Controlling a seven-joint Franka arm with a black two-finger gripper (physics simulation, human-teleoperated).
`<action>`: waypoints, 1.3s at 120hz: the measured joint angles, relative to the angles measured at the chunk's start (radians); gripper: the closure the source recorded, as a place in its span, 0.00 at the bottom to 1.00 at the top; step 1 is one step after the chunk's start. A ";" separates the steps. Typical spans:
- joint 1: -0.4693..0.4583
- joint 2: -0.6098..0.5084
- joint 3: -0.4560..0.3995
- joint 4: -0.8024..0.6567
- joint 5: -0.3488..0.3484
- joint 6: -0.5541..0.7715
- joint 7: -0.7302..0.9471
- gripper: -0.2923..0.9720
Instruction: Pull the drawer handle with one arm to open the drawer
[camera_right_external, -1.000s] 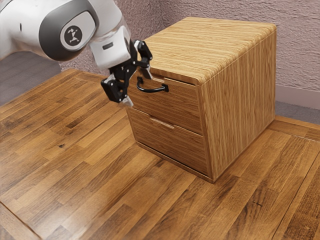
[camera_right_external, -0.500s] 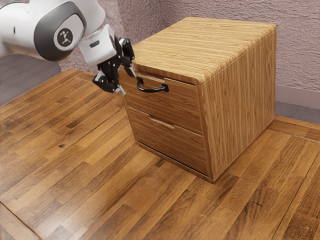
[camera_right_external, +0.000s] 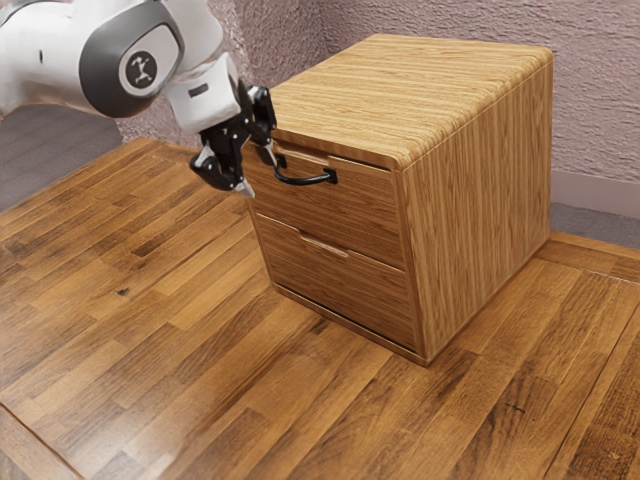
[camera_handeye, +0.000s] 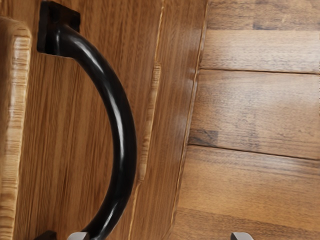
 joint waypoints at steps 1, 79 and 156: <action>-0.002 0.001 0.000 0.000 0.000 0.000 0.000 0.51; -0.024 -0.008 -0.047 -0.049 0.000 0.024 0.017 0.46; 0.016 -0.123 0.002 -0.164 0.001 0.053 0.019 0.53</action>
